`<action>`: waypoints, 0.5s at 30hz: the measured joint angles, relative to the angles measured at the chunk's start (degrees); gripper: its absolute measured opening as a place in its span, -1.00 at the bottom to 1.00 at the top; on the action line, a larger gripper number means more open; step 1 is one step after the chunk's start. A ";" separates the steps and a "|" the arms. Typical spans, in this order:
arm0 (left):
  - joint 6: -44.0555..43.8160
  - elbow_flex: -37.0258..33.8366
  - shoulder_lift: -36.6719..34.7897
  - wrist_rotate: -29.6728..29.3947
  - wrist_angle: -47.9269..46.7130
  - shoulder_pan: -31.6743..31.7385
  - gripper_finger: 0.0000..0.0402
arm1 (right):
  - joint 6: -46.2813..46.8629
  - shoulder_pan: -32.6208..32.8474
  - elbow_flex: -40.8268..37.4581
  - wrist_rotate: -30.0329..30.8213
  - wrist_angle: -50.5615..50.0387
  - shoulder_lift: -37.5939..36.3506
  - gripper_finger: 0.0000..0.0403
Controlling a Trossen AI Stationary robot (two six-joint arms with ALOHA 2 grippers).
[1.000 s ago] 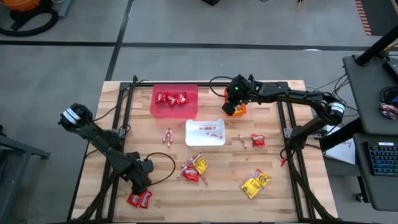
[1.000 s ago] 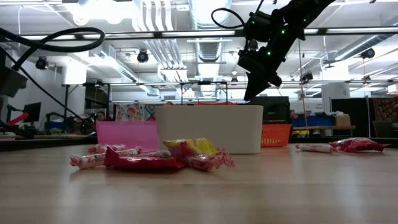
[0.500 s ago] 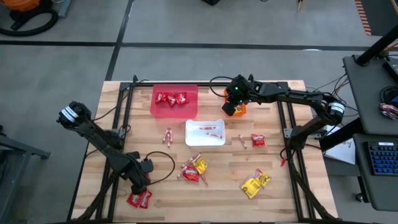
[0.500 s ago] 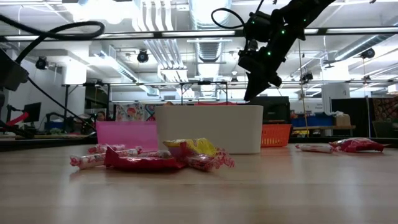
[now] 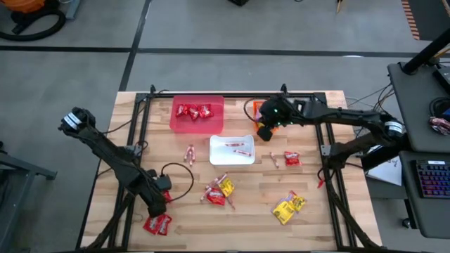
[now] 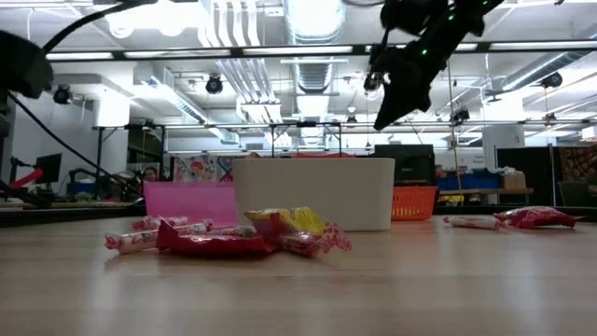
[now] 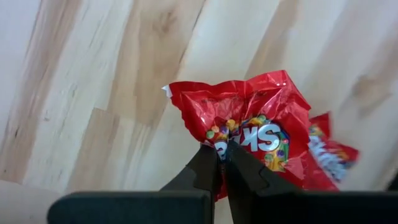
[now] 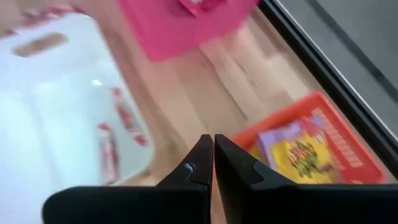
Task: Sort candy
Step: Put the red chocolate into the red bin
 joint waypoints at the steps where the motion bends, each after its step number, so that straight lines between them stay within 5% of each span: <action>1: -0.05 0.00 -0.83 -0.13 0.03 0.25 -1.00 | 0.04 0.89 -1.00 0.10 1.22 -0.86 -0.96; 15: 2.15 0.04 -14.97 -12.62 0.26 14.69 -1.00 | 1.15 5.70 -5.75 0.19 8.19 -2.76 -0.96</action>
